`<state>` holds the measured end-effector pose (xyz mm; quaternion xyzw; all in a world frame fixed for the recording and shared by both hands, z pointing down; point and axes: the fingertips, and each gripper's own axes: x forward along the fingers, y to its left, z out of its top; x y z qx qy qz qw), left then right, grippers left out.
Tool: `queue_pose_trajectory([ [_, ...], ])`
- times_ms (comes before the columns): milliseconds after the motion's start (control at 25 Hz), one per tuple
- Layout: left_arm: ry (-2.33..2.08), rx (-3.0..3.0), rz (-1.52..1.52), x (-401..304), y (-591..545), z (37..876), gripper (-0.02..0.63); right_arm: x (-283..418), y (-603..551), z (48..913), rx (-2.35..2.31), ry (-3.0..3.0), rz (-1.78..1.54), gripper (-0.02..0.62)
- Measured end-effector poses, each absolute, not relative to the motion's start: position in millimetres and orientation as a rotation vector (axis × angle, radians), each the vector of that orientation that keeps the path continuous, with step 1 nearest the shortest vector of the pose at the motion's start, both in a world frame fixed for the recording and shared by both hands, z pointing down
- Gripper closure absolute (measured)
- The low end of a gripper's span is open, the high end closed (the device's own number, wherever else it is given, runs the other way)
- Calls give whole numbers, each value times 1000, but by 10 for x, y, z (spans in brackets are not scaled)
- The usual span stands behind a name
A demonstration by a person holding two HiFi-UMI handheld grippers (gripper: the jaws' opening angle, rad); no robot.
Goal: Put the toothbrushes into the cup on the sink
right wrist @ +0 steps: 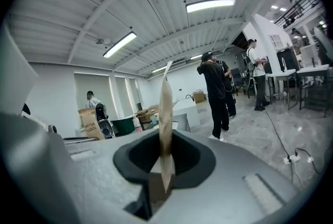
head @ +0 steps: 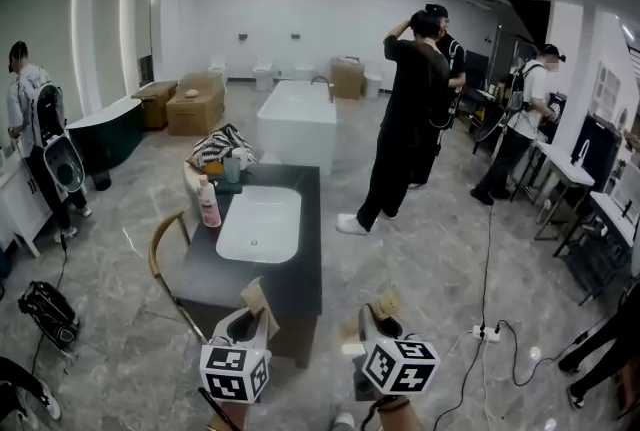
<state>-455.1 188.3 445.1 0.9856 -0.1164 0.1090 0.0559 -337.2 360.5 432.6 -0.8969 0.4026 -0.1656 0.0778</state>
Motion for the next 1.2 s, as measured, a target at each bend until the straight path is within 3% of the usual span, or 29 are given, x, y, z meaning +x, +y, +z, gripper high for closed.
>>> queue_pose_trajectory([
  [600, -468, 2919, 308, -3107, 1943, 4538, 554, -1831, 3523, 4404, -2651, 1351, -551, 546],
  [1200, -548, 2862, 320, -2177, 1898, 4704, 554, -879, 3527, 4594, -2649, 1418, -603, 546],
])
